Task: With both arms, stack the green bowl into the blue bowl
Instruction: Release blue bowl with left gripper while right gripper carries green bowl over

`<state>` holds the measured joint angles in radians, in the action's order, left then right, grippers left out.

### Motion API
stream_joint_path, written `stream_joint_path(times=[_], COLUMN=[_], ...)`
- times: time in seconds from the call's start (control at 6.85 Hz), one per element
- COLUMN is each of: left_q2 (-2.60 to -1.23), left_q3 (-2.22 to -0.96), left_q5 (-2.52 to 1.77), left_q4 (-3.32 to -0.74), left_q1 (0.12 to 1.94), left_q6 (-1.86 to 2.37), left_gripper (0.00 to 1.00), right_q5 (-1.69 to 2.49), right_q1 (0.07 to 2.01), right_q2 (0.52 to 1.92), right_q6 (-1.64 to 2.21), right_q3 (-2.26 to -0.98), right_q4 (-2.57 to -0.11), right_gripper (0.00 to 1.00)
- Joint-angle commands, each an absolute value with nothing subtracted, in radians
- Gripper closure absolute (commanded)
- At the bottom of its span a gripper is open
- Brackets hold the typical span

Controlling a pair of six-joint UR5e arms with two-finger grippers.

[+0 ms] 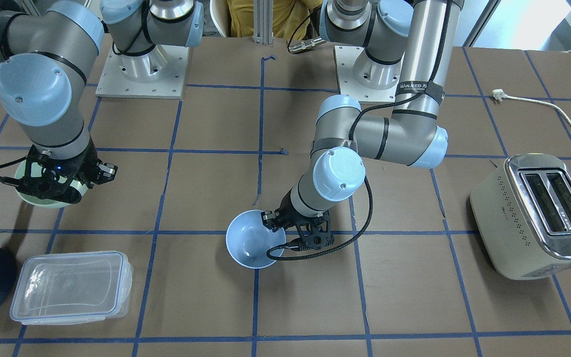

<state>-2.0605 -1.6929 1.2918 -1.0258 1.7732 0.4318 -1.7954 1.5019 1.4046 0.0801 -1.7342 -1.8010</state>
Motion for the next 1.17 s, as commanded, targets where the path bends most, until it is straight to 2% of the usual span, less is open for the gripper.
stream_joint_path(times=[0.0, 0.44, 1.02], left_q2=[-2.028, -1.941, -1.717], left_q3=[-1.657, -1.543, -1.537], left_q5=[1.38, 1.494, 1.635], left_q4=[-1.038, -1.291, -1.483], left_q1=[1.764, 1.675, 1.606], left_q6=[0.396, 0.163, 0.002], left_gripper=[0.38, 0.3, 0.16], right_q5=[-1.74, -1.637, -1.655], right_q1=[1.508, 1.63, 1.86], right_q2=[1.394, 1.312, 1.116], right_q6=[0.15, 0.45, 0.917], right_q3=[-1.7, -1.651, -1.42], right_q4=[-1.73, -1.798, -1.815], right_gripper=[1.0, 1.0, 1.0])
